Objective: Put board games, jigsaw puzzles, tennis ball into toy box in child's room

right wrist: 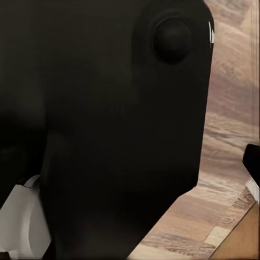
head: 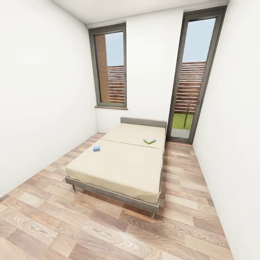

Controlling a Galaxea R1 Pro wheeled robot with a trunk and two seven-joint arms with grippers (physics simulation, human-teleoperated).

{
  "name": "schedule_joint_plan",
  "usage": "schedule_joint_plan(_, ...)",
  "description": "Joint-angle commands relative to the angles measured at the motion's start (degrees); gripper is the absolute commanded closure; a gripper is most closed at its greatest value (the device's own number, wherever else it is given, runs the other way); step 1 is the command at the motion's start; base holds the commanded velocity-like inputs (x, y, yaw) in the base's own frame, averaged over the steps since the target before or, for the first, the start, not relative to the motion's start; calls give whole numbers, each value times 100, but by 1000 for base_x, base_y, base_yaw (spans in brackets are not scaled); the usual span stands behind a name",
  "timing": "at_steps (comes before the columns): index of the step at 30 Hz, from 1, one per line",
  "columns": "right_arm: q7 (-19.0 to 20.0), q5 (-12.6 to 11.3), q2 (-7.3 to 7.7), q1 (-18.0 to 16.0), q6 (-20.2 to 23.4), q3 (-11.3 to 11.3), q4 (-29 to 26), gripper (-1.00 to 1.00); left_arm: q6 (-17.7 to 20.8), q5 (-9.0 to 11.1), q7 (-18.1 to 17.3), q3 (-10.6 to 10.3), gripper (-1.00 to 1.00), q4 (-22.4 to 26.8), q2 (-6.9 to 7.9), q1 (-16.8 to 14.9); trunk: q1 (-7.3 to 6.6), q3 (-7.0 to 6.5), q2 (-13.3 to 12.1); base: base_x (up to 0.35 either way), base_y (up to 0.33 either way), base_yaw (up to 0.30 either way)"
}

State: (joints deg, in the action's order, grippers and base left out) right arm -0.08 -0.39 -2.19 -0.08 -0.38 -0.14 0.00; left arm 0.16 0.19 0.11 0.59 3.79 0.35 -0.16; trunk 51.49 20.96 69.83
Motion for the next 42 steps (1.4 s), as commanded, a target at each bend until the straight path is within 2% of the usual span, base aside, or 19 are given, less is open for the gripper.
schedule_joint_plan(1, -1, 6, 16, -1, -3, 0, 0, -100, 9, 3, 11, 6, -100, 64, 22, -1, -23, -14, -39, 0, 0, 12)
schedule_joint_plan(6, -1, 35, 108, -1, 1, 17, 0, -100, 35, 12, 104, 16, -100, 331, 160, -11, -132, -103, -239, 0, 0, 6)
schedule_joint_plan(14, -1, -2, 135, -1, 2, 10, 0, -100, 40, 19, 383, 38, -100, 437, 304, -122, -308, -247, -560, 0, 0, 1)
schedule_joint_plan(17, -1, -14, 127, -1, 1, 7, 0, -100, 38, 22, 456, 114, -100, 446, 345, -169, -374, -301, -680, 0, 0, 0)
schedule_joint_plan(18, -1, -20, 114, -1, 1, 7, 0, -100, 37, 23, 484, 204, -100, 454, 367, -199, -396, -319, -720, 0, 0, 0)
schedule_joint_plan(23, -1, -23, 81, -1, 3, 5, 0, -100, 41, 19, 517, 475, -100, 467, 392, -288, -506, -409, -921, 0, 0, 0)
schedule_joint_plan(27, -1, -18, 69, -1, -3, 1, 0, -100, 50, 17, 527, 614, -100, 471, 399, -363, -594, -480, -1081, 0, 0, 0)
schedule_joint_plan(38, -8, -32, 96, -3, -153, -53, -44, -100, 166, 23, 533, 711, -100, 473, 409, -593, -835, -678, -1523, 0, 0, 0)
schedule_joint_plan(42, -3, -111, 78, -25, -161, -147, -304, -100, 213, 24, 530, 719, -100, 473, 418, -731, -923, -750, -1683, 0, 0, 0)
